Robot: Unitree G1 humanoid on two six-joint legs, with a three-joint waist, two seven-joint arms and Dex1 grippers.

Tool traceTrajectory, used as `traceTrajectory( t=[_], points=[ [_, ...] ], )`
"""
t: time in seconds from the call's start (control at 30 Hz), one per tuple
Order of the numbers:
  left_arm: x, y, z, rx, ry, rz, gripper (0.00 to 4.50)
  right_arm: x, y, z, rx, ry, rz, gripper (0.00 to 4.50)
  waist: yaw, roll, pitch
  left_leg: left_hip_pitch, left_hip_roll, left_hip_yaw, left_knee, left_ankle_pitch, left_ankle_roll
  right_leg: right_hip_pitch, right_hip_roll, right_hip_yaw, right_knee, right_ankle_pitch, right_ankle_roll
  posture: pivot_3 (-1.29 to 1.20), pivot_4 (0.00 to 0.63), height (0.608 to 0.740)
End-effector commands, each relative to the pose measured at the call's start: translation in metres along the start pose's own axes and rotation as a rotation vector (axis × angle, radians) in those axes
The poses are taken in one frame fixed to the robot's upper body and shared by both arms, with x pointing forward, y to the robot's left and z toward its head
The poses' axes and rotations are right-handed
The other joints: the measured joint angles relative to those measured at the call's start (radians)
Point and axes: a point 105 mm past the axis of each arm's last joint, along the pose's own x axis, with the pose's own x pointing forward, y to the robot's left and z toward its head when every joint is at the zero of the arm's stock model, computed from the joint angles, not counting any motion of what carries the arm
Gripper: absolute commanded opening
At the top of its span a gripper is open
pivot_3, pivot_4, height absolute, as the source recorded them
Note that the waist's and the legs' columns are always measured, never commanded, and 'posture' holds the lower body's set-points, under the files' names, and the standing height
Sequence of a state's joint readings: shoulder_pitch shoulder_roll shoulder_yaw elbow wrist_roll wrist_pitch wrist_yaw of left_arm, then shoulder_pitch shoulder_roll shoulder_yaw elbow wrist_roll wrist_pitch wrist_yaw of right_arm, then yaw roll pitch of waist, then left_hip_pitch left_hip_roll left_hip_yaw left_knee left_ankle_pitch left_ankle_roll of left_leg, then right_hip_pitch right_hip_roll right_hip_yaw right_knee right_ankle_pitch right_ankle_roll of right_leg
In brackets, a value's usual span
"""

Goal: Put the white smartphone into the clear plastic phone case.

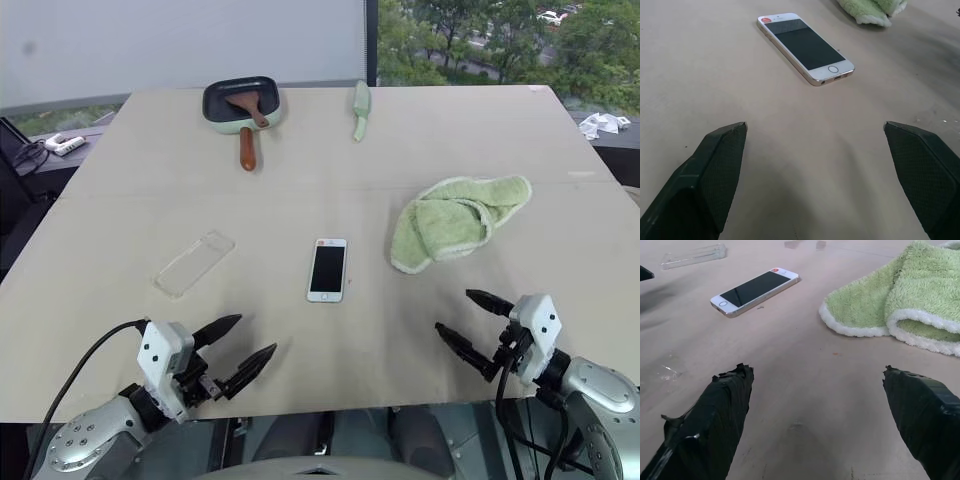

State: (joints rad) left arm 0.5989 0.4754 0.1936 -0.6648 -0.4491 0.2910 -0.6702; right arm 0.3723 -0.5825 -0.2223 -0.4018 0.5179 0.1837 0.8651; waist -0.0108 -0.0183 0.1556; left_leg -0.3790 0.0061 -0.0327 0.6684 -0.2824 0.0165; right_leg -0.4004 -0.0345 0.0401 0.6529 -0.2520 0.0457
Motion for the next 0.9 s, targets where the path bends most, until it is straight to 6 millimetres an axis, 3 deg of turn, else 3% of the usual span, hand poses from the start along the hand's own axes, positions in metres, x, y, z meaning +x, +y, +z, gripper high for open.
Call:
traceTrajectory(
  t=[0.03, 0.8, 0.9],
  points=[
    [-0.002, -0.001, 0.004, 0.024, -0.017, -0.004, 4.5, -0.001, -0.001, 0.01, -0.042, -0.03, -0.002, 4.46, 0.0, 0.0, 0.0, 0.0, 0.0, 0.0, 0.0, 0.0, 0.0, 0.0, 0.0, 0.0, 0.0, 0.0, 0.0, 0.0, 0.15, 0.74],
    [-0.005, 0.001, 0.004, 0.022, -0.027, -0.007, 4.5, 0.002, 0.002, 0.01, -0.039, -0.039, 0.009, 4.46, 0.0, 0.0, 0.0, 0.0, 0.0, 0.0, 0.0, 0.0, 0.0, 0.0, 0.0, 0.0, 0.0, 0.0, 0.0, 0.0, 0.15, 0.74],
    [-0.005, 0.013, 0.007, 0.032, -0.039, 0.053, 4.5, 0.007, 0.006, 0.016, -0.05, -0.057, 0.03, 4.46, 0.0, 0.0, 0.0, 0.0, 0.0, 0.0, 0.0, 0.0, 0.0, 0.0, 0.0, 0.0, 0.0, 0.0, 0.0, 0.0, 0.15, 0.74]
  ],
)
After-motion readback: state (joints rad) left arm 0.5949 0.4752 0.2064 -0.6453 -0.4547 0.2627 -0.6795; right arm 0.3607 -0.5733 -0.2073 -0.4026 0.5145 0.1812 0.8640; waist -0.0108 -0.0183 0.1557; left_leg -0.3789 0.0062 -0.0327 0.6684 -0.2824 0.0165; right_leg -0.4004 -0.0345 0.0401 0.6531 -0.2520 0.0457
